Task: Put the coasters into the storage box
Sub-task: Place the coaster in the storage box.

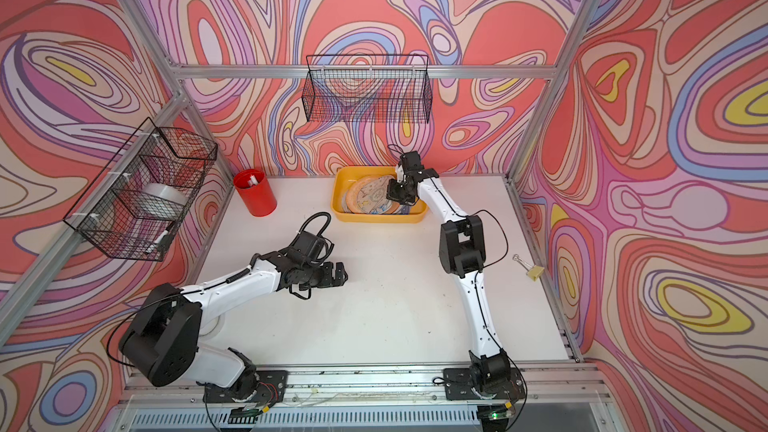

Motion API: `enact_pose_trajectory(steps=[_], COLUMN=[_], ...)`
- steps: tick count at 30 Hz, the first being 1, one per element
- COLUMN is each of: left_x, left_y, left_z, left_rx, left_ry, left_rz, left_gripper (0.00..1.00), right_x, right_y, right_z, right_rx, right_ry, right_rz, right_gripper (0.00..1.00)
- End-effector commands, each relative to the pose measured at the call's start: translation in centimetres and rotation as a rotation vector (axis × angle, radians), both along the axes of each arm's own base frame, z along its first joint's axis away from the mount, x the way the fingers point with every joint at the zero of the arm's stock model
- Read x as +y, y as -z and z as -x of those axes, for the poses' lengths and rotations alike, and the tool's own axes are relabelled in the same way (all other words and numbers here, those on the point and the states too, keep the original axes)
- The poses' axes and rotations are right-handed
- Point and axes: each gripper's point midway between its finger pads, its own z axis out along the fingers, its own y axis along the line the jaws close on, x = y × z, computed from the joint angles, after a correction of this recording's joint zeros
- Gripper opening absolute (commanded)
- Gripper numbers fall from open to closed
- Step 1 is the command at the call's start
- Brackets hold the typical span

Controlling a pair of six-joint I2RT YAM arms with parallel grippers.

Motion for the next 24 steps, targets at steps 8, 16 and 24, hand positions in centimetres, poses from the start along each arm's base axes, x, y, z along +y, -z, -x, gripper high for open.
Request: enact_pose_trajectory(steps=[8, 16, 24], left_x=[0.5, 1.9, 6.3], left_y=[-1.0, -2.2, -3.9], left_z=[-0.6, -1.3, -2.3], left_rx=[-0.041, -0.099, -0.183], left_ry=[-0.021, -0.052, -0.157], left_rz=[-0.003, -0.04, -0.105], left_gripper=[1.0, 1.0, 1.0], right_x=[-2.2, -2.8, -4.8], right_y=[-3.3, -6.7, -8.9], right_z=[1.4, 2.9, 6.4], right_rx=[-0.05, -0.128, -0.206], right_ry=[0.002, -0.021, -0.048], right_rz=[0.095, 0.089, 0.133], right_gripper=[0.48, 0.65, 0.95])
